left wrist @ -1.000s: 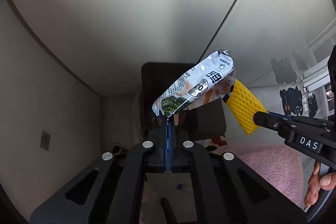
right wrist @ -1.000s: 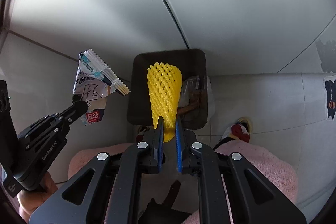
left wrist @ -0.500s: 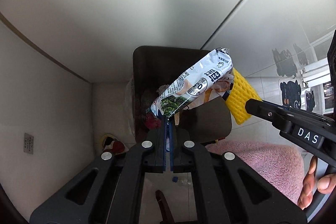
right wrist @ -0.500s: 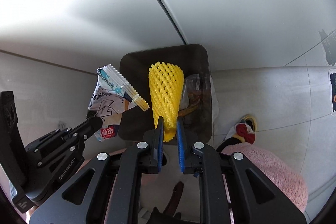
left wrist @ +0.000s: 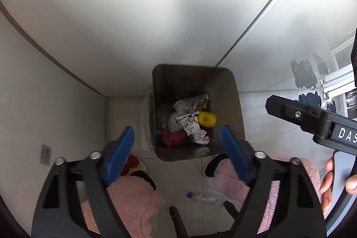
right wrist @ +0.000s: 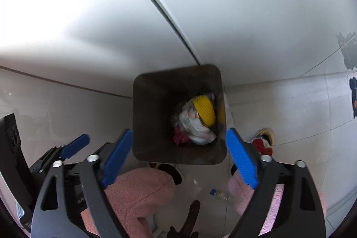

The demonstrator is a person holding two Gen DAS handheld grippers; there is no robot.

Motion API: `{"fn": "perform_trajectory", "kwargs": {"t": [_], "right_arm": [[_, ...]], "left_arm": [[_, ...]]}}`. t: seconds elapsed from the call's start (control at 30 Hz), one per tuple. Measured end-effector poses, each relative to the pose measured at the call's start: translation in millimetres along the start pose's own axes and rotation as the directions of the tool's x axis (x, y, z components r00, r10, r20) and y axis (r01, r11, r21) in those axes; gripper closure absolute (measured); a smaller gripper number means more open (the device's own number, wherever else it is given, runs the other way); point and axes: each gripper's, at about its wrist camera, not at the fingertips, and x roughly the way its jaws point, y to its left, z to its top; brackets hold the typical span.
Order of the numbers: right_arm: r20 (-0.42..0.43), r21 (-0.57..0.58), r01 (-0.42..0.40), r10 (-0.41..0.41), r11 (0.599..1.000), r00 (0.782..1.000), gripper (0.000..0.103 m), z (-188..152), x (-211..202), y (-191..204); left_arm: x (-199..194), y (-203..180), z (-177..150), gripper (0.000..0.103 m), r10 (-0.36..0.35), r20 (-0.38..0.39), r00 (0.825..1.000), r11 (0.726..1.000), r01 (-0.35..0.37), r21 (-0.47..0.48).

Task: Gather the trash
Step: 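Raise both open tools back toward the counter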

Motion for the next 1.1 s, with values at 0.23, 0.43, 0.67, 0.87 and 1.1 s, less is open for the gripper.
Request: {"fn": "perform_trajectory", "kwargs": {"t": [0.23, 0.43, 0.67, 0.87, 1.1], "right_arm": [[0.077, -0.040, 0.000, 0.003, 0.999, 0.997, 0.006, -4, -50, 11], [0.169, -0.090, -0.007, 0.022, 0.996, 0.985, 0.003, -15, -107, 21], [0.300, -0.139, -0.031, 0.072, 0.990, 0.951, 0.003, -25, -182, 30], [0.415, -0.186, -0.036, 0.111, 0.982, 0.903, 0.003, -20, -247, 48], [0.501, -0.223, -0.021, 0.133, 0.975, 0.855, 0.003, 23, -303, 71]], "left_arm": [[-51, -5, -3, 0.011, -0.002, 0.089, 0.996, 1.000, 0.001, 0.014], [-110, -11, -7, 0.008, -0.024, 0.197, 0.980, 0.999, 0.018, 0.036], [-181, -16, -9, 0.008, -0.034, 0.327, 0.945, 0.999, 0.024, 0.037], [-241, -12, 9, 0.008, -0.024, 0.429, 0.903, 1.000, 0.014, 0.027], [-293, -3, 53, 0.008, 0.003, 0.511, 0.860, 1.000, -0.016, 0.022]]}}
